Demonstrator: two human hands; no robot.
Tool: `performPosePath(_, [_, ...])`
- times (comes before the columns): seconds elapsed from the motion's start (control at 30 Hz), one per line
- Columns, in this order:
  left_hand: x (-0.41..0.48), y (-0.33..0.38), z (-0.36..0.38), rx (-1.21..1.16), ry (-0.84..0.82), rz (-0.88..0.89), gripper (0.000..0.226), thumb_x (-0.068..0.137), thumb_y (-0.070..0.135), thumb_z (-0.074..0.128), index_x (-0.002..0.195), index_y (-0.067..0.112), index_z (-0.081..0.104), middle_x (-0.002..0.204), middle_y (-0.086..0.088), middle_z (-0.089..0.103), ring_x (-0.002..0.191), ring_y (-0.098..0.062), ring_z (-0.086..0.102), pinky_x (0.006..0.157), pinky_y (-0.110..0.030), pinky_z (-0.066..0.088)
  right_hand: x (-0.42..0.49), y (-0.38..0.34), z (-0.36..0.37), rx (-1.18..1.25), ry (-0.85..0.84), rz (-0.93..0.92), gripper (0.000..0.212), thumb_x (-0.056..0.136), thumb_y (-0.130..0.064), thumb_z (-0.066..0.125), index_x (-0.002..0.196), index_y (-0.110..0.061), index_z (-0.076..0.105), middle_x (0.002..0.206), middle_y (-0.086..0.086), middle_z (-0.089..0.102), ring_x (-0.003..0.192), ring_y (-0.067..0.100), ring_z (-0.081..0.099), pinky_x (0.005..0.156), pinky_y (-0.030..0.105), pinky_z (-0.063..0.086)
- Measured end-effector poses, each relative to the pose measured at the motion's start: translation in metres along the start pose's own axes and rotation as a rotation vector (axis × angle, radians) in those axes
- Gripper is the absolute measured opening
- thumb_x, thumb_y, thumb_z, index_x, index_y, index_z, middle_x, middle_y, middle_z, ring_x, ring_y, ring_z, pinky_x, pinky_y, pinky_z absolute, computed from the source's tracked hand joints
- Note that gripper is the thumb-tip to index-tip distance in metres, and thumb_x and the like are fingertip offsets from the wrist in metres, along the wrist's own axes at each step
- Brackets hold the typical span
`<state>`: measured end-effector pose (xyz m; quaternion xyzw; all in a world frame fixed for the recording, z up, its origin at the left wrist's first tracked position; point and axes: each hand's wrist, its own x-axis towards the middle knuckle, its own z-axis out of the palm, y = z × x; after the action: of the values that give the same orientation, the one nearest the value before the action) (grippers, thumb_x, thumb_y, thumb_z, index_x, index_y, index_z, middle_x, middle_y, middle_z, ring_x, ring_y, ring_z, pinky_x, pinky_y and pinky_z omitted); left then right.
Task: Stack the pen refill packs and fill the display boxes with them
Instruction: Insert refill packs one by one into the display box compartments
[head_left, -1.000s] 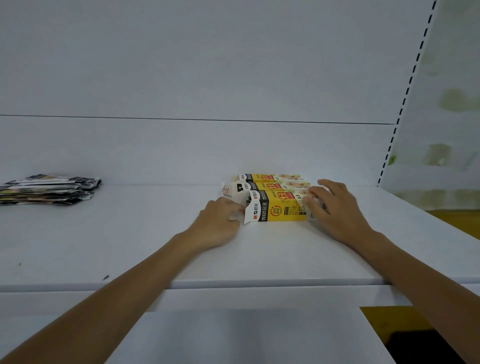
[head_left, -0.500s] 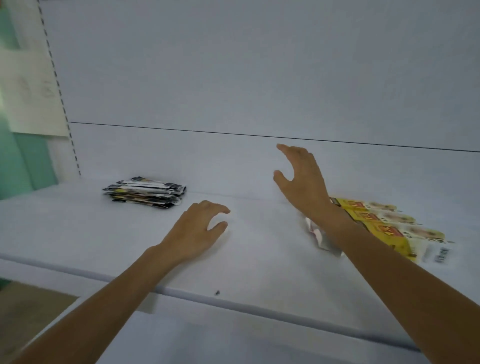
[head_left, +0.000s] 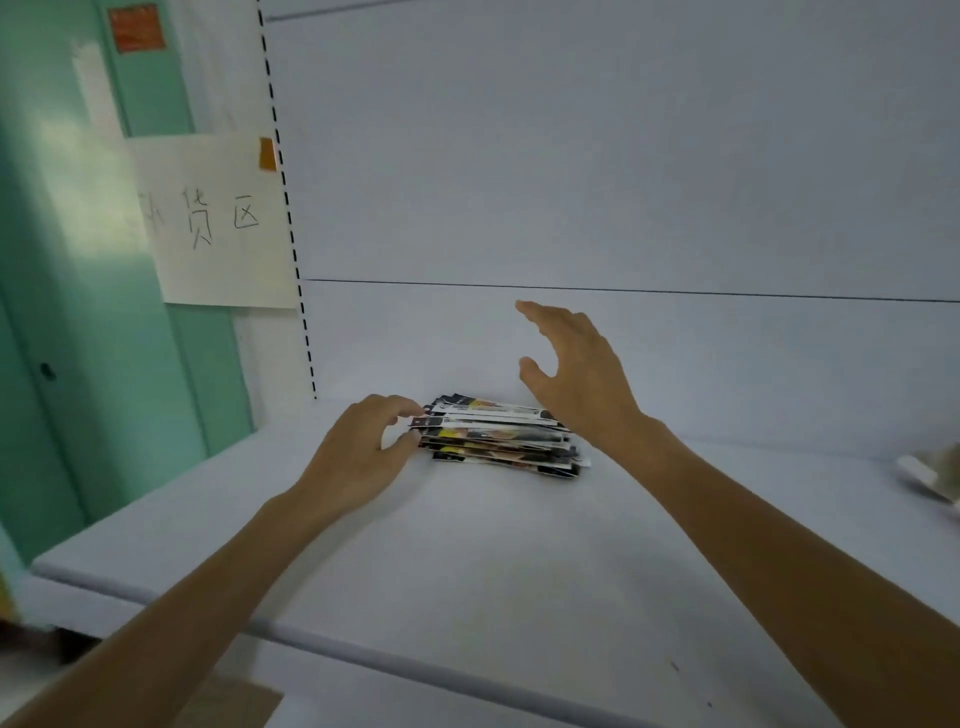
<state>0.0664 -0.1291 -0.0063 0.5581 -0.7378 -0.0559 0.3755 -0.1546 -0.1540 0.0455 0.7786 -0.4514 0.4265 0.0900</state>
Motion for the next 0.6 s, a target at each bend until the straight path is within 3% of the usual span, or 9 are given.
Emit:
performPosePath(0.17, [0.033, -0.023, 0.001, 0.016, -0.120, 0.024, 0.026, 0.092, 0.020, 0.052, 0.117, 0.020, 0.057, 0.118, -0.002, 0.055, 0.112, -0.016, 0.050, 0.086, -0.024, 0.036, -0.004, 0.015, 0.019, -0.051, -0.028, 0.213, 0.048, 0.090, -0.017, 0.052, 0.137, -0.017, 0.041, 0.133, 0.002, 0.051, 0.120, 0.021, 0.045, 0.100, 0.039, 0.037])
performPosePath(0.37, [0.058, -0.030, 0.021, 0.125, -0.195, 0.020, 0.035, 0.093, 0.026, 0.049, 0.126, 0.014, 0.050, 0.120, -0.011, 0.052, 0.106, -0.024, 0.051, 0.085, -0.032, 0.042, -0.025, 0.033, 0.042, -0.235, -0.387, 0.364, 0.054, 0.094, -0.028, 0.046, 0.144, -0.027, 0.027, 0.148, -0.003, 0.034, 0.136, 0.017, 0.026, 0.110, 0.042, 0.024])
performPosePath(0.47, [0.062, -0.033, 0.028, 0.180, -0.259, 0.087, 0.033, 0.092, 0.028, 0.050, 0.123, 0.018, 0.051, 0.117, -0.007, 0.055, 0.102, -0.022, 0.052, 0.086, -0.034, 0.044, -0.030, 0.031, 0.055, -0.279, -0.361, 0.336, 0.046, 0.094, -0.031, 0.046, 0.138, -0.026, 0.039, 0.132, 0.000, 0.051, 0.127, 0.020, 0.035, 0.104, 0.041, 0.029])
performPosePath(0.6, [0.062, -0.042, 0.029, 0.105, -0.257, 0.141, 0.025, 0.089, 0.026, 0.057, 0.113, 0.018, 0.059, 0.110, 0.001, 0.060, 0.096, -0.015, 0.055, 0.082, -0.028, 0.043, -0.025, 0.025, 0.049, -0.355, -0.280, 0.215, 0.035, 0.092, -0.023, 0.047, 0.126, -0.022, 0.053, 0.104, -0.001, 0.062, 0.103, 0.019, 0.049, 0.083, 0.032, 0.038])
